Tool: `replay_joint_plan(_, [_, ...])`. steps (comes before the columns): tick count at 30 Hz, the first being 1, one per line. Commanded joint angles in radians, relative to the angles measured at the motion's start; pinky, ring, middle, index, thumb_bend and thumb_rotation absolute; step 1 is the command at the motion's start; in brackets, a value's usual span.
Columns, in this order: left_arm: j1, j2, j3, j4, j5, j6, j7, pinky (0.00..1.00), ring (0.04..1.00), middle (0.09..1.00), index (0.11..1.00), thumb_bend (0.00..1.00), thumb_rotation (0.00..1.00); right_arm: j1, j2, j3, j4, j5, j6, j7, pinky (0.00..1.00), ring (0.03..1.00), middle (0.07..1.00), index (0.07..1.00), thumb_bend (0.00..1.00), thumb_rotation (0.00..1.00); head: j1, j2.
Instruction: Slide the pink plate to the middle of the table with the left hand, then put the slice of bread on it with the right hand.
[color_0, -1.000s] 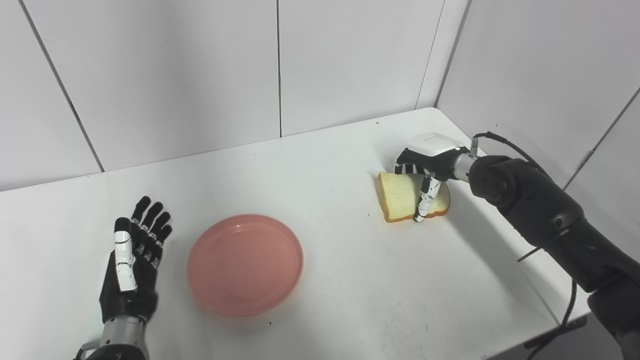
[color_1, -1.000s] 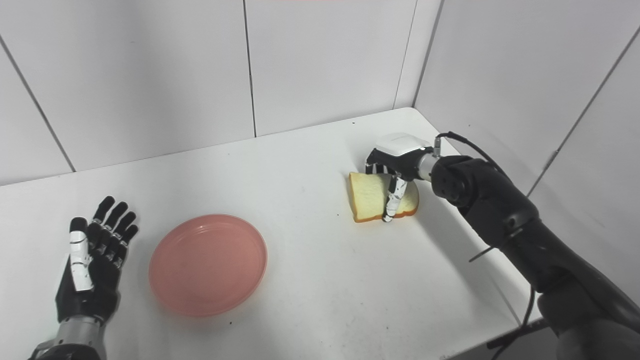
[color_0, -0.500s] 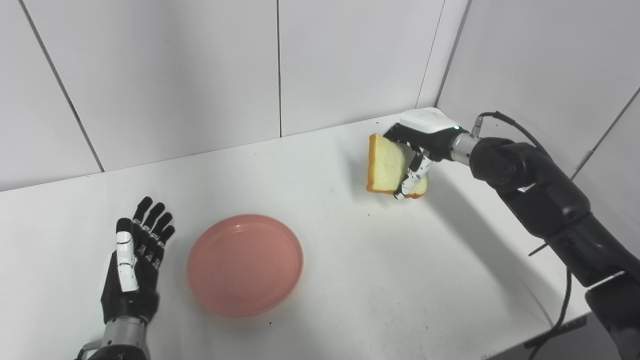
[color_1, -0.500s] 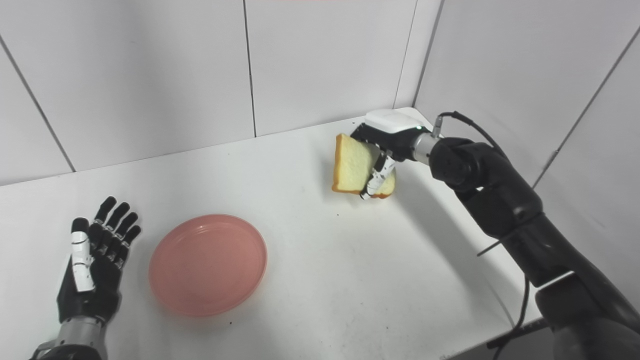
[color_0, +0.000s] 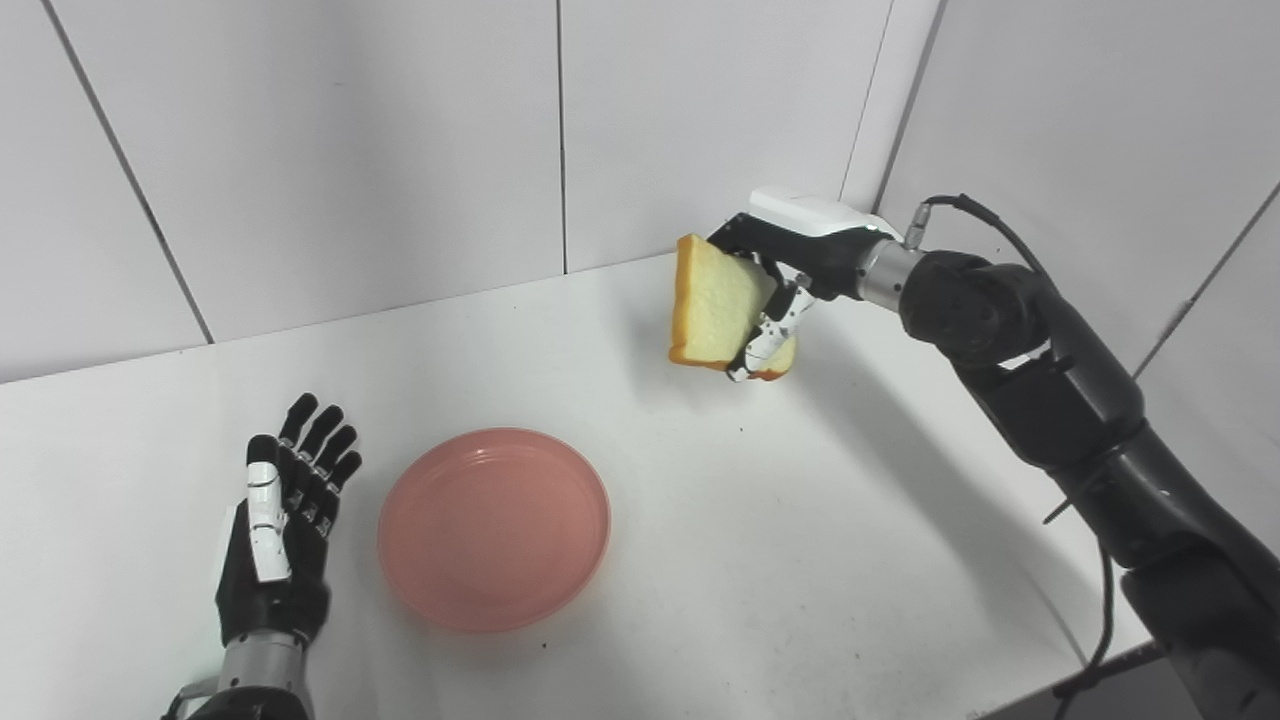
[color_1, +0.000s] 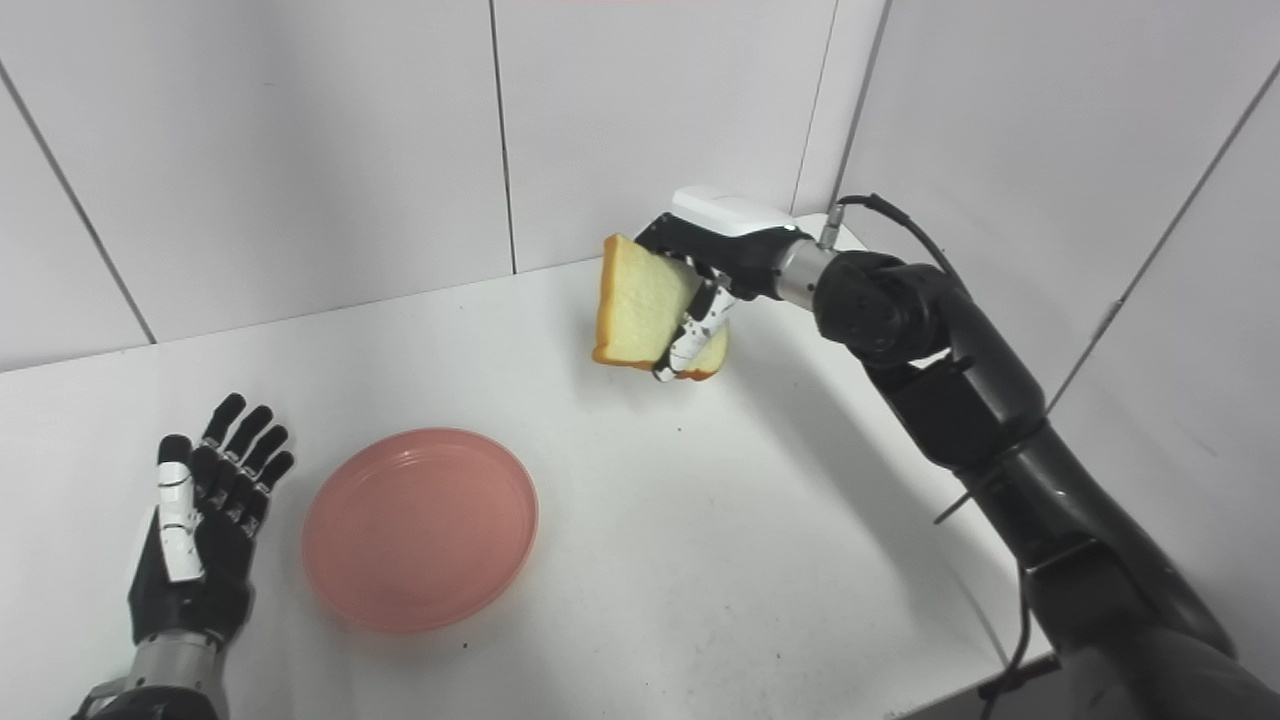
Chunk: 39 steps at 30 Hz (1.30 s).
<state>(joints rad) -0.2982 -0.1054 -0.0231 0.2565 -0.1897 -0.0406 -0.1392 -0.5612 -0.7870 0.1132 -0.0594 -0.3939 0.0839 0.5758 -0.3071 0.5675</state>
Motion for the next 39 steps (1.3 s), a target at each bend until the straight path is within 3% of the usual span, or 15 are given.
replay_joint_plan(1, [-0.018,-0.016,-0.005,-0.023,0.009,-0.002,0.009,0.91,0.904,0.898,0.883,0.67,1.00,-0.053,0.003,-0.007,-0.031,0.007,-0.010,-0.016,0.27,0.344,0.428,0.512,0.53,0.00,0.015,-0.002])
replay_joint_plan(16, [-0.027,-0.048,-0.018,-0.003,0.006,-0.016,0.010,0.94,0.922,0.922,0.896,0.66,1.00,-0.094,0.152,0.063,-0.056,0.016,-0.045,-0.016,0.24,0.311,0.412,0.512,0.52,0.00,0.159,0.011])
replay_joint_plan(28, [-0.032,-0.092,-0.037,0.000,0.043,-0.018,0.047,0.95,0.921,0.916,0.894,0.67,1.00,-0.130,0.214,0.124,-0.076,0.034,-0.036,0.034,0.24,0.324,0.431,0.509,0.53,0.00,0.323,0.032])
replay_joint_plan(39, [-0.048,-0.119,-0.061,0.030,0.083,-0.070,0.079,0.94,0.904,0.906,0.887,0.66,1.00,-0.146,0.257,0.169,-0.114,0.038,-0.010,0.092,0.26,0.334,0.430,0.514,0.53,0.00,0.379,0.042])
